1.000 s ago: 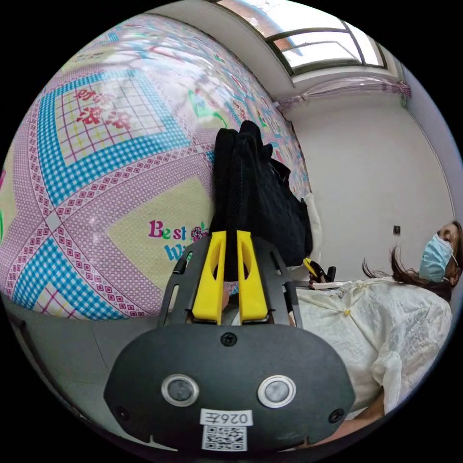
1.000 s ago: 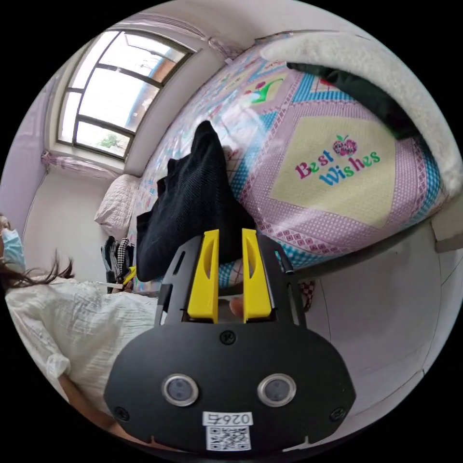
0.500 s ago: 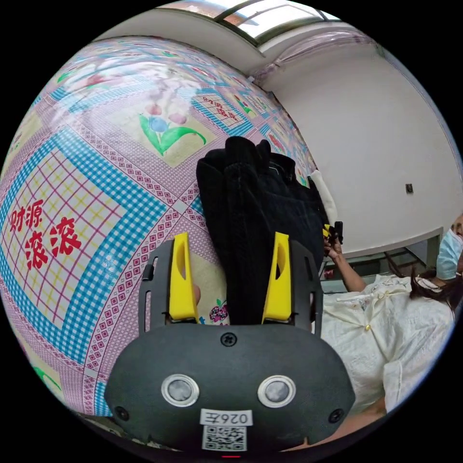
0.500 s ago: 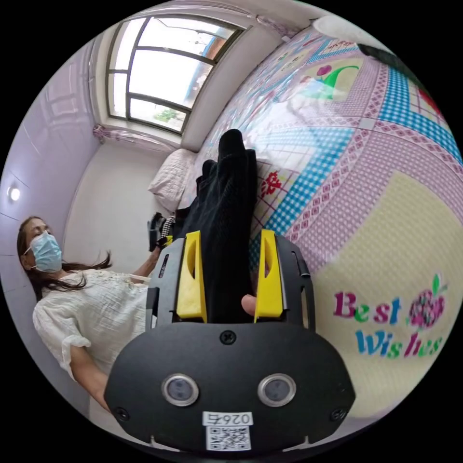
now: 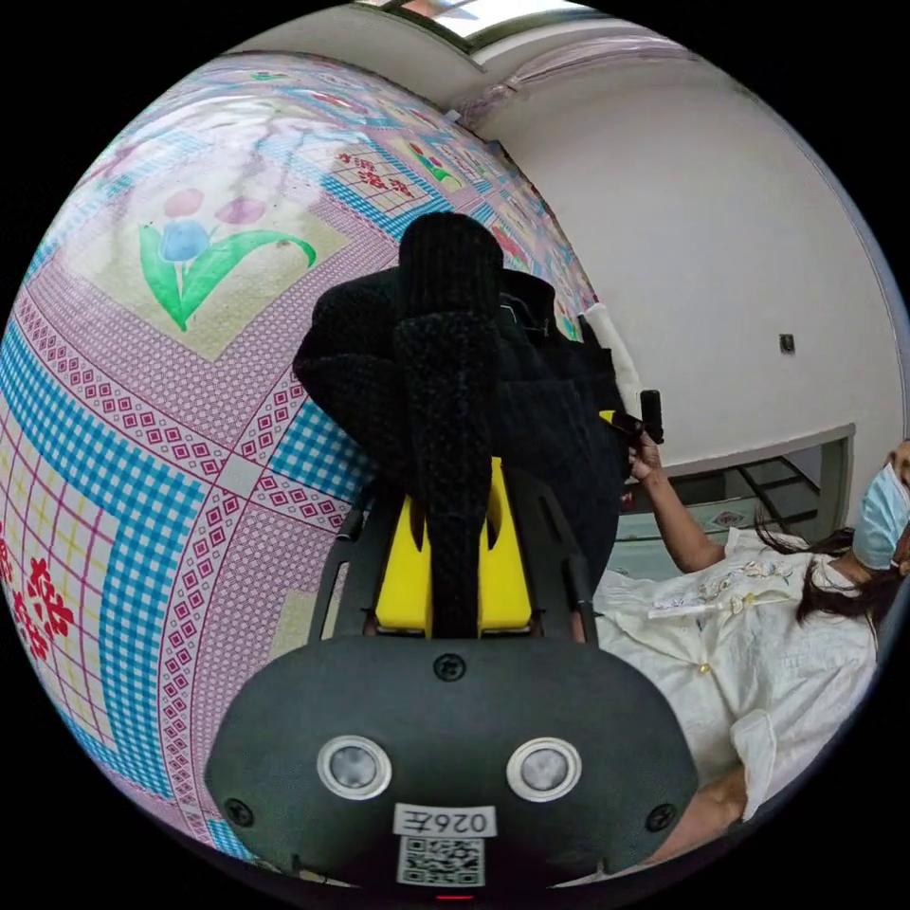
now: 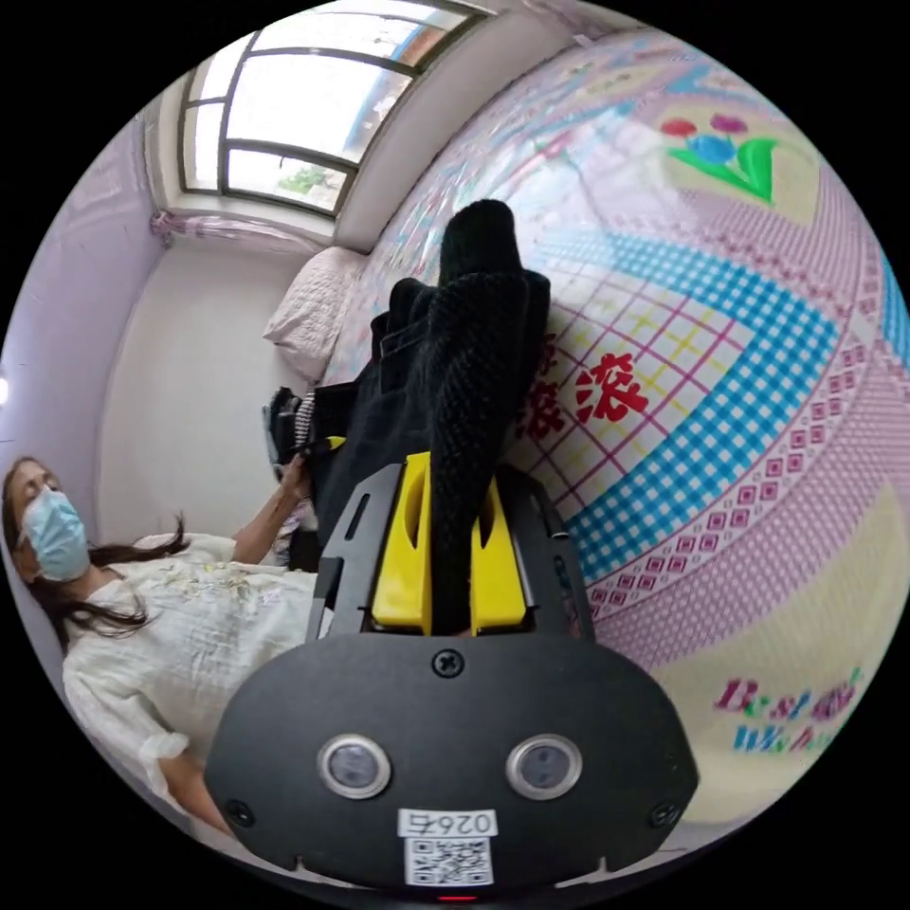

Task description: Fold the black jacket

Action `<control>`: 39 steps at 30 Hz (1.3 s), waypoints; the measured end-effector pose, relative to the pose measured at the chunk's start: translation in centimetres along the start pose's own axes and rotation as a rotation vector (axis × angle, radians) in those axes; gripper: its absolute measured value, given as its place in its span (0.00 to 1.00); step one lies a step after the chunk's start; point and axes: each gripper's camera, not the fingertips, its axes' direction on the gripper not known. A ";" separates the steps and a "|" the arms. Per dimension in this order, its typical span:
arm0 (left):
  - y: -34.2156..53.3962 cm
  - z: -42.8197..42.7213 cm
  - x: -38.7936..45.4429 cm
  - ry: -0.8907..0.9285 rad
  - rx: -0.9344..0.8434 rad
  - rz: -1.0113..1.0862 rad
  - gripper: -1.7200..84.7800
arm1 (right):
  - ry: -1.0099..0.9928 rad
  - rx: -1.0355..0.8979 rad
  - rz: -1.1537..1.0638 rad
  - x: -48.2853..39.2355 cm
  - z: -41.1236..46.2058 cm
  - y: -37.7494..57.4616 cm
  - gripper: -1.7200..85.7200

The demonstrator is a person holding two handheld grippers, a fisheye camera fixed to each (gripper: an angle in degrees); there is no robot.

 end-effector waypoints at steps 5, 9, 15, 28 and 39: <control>6.5 -1.5 0.0 0.079 0.138 0.029 0.09 | 0.027 0.196 -0.043 -8.5 -2.4 5.9 0.03; 10.7 -1.7 -0.4 0.138 0.187 0.063 0.09 | 0.063 0.255 -0.050 -12.7 -3.5 9.7 0.03; 11.6 0.2 2.1 0.158 0.159 0.190 0.09 | 0.143 0.322 -0.094 -17.6 -6.4 13.2 0.02; -8.6 19.3 23.9 0.423 -0.075 0.675 0.09 | 0.352 0.785 -0.138 -23.5 -29.8 25.5 0.03; -28.2 63.1 46.8 0.179 -0.517 0.902 0.10 | 0.183 1.143 0.305 -3.4 -39.5 33.2 0.03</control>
